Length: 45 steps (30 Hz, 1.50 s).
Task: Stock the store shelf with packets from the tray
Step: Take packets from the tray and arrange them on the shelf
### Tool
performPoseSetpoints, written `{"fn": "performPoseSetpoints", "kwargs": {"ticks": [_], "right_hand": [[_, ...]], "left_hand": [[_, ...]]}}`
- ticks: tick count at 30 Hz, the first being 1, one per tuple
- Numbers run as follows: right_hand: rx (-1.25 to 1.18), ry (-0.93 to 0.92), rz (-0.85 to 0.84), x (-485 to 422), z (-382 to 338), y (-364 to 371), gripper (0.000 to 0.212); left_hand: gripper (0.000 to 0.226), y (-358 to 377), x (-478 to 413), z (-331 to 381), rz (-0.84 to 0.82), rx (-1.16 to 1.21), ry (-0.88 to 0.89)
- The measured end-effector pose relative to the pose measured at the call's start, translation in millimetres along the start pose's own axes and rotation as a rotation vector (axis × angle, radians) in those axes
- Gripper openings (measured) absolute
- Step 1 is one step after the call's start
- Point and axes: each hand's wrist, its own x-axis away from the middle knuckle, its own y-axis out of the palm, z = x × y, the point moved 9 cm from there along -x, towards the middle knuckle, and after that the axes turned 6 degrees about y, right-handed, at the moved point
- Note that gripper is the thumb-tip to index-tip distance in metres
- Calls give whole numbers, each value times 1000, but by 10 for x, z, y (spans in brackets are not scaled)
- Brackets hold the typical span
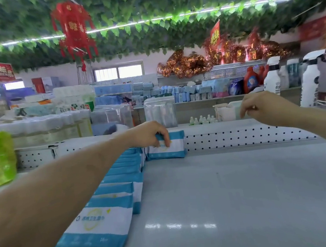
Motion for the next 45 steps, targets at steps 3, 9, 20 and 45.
{"fn": "performPoseSetpoints", "kwargs": {"ticks": [3,9,20,45], "right_hand": [[19,2,-3,13,11,-3,39],[19,-18,-52,20,-153,40,38],[-25,-227,-278,-199,-1445,384,24],[-280,-1447,-566,2349,-8306,1351,24]], "left_hand": [[32,15,13,13,-9,-17,8],[34,99,61,78,-14,-85,9],[24,-669,1159,78,179,-31,-130],[26,214,8298,1121,459,211,-1291]]}}
